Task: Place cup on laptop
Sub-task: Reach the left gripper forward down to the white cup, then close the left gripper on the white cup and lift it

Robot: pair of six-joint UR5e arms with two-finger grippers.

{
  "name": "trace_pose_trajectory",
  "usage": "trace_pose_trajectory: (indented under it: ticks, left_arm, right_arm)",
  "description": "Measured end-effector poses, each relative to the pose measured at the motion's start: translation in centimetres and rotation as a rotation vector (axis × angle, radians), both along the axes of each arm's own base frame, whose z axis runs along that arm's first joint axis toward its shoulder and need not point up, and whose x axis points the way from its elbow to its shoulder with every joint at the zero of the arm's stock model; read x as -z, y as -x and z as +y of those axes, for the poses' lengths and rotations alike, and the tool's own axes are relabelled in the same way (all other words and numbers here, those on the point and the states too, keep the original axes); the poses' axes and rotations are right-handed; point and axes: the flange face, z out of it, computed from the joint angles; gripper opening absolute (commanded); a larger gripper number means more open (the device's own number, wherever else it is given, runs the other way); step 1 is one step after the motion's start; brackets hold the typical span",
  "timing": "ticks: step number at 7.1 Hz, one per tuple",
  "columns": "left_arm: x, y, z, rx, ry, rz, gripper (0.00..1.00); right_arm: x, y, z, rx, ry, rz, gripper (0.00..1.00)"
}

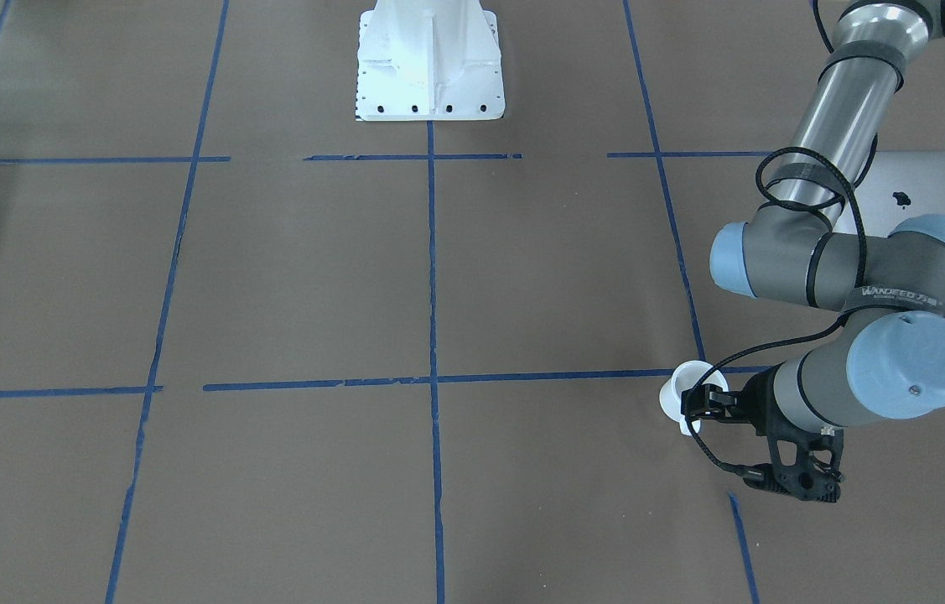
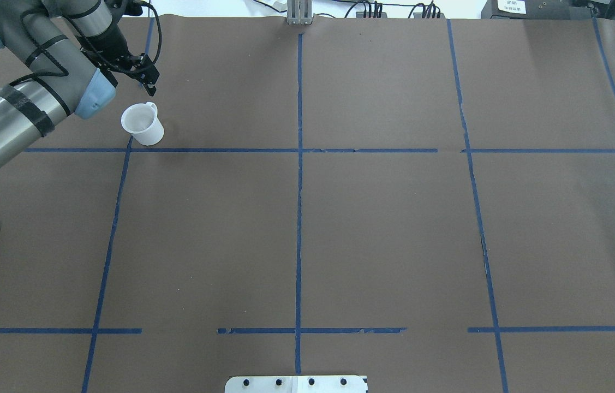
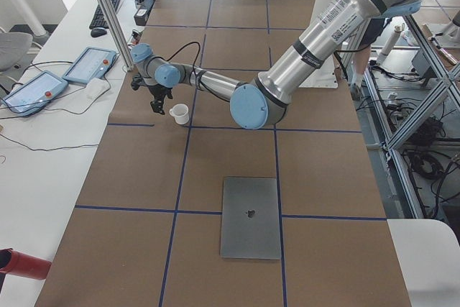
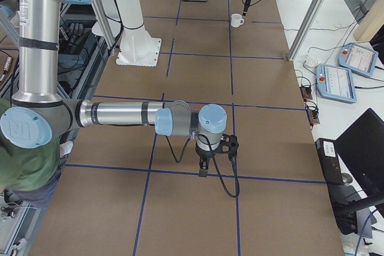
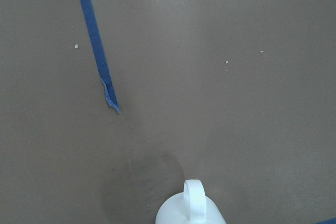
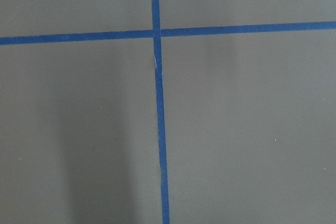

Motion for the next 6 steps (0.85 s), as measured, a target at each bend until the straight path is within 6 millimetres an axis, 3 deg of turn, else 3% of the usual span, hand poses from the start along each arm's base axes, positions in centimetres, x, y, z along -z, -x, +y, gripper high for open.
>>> trace_pose_trajectory:
  ticks: [3, 4, 5, 6]
  left_arm:
    - [-2.0, -2.9, 0.7, 0.018, 0.019, 0.015, 1.0]
    - [-2.3, -3.7, 1.0, 0.022, 0.024, 0.011, 0.79]
    - [-2.6, -4.4, 1.3, 0.031, 0.027, 0.0, 0.44]
    - [-2.7, -4.8, 1.5, 0.04, 0.03, -0.008, 0.0]
  right_arm:
    - [0.0, 0.0, 0.0, 0.0, 0.0, 0.0, 1.0]
    - [0.0, 0.0, 0.0, 0.0, 0.0, 0.0, 1.0]
    - [0.0, 0.0, 0.0, 0.0, 0.0, 0.0, 1.0]
    - [0.0, 0.0, 0.0, 0.0, 0.0, 0.0, 1.0]
